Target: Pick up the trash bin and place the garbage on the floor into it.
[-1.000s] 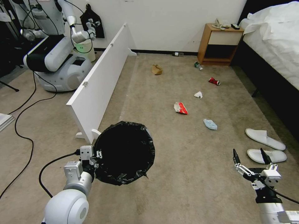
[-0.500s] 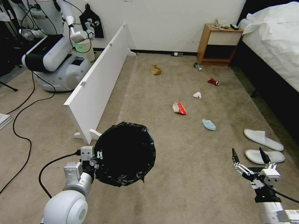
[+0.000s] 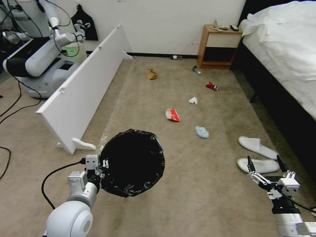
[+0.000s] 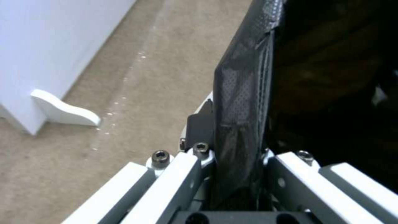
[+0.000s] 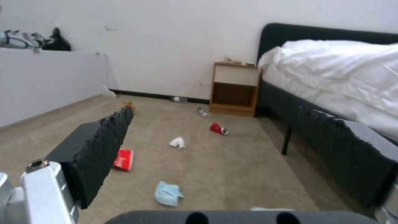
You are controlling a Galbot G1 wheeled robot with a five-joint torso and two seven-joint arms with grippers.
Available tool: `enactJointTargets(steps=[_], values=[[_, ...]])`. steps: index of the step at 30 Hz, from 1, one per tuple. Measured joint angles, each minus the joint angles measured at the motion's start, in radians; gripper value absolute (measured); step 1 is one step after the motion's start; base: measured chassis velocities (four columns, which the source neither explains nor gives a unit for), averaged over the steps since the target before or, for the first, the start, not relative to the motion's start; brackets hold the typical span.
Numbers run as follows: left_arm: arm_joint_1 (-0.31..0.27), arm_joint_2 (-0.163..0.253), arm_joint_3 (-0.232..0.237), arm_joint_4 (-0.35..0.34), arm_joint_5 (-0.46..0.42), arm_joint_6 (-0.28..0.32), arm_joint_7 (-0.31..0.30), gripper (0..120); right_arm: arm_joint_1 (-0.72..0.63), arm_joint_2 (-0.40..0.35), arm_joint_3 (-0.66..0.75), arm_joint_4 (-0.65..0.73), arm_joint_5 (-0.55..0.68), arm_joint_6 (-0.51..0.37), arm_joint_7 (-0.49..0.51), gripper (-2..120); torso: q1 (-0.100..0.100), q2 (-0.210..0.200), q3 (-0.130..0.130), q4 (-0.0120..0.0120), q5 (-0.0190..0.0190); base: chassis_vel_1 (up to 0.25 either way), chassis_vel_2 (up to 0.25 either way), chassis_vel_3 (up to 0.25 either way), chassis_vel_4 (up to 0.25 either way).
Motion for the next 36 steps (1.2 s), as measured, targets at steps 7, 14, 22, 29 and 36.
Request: enactJointTargets(steps=[7,14,22,29,36], values=[[0.003,-0.006,-0.003,0.001,0.007,-0.002,0.0,2,0.003,-0.007,-0.001,-0.002,0.009,0.001,0.0,100,0.0,0.0,0.0,0.0001,-0.0004,-0.054,-0.067,0.068,0.047],[0.015,-0.016,-0.003,0.001,0.02,-0.006,-0.001,2,0.002,-0.004,-0.004,-0.002,0.012,0.005,-0.001,100,0.0,0.0,0.0,0.0001,-0.0001,0.028,0.041,-0.027,-0.02],[0.027,-0.019,-0.005,-0.002,0.027,-0.011,0.003,2,0.002,-0.002,-0.01,-0.002,0.009,0.008,-0.001,100,0.0,0.0,0.0,0.0001,-0.0001,0.0,0.0,0.0,0.0],[0.032,-0.017,-0.007,-0.003,0.029,-0.018,0.009,2,0.001,-0.002,-0.009,0.003,0.008,-0.002,-0.022,100,0.0,0.0,0.0,0.0,-0.0002,0.0,0.0,0.0,0.0],[0.036,-0.022,-0.003,-0.004,0.033,-0.018,0.012,2,-0.003,-0.001,-0.002,0.001,0.019,0.003,-0.053,100,0.0,0.0,0.0,0.0,-0.0002,0.0,0.0,0.0,0.0]])
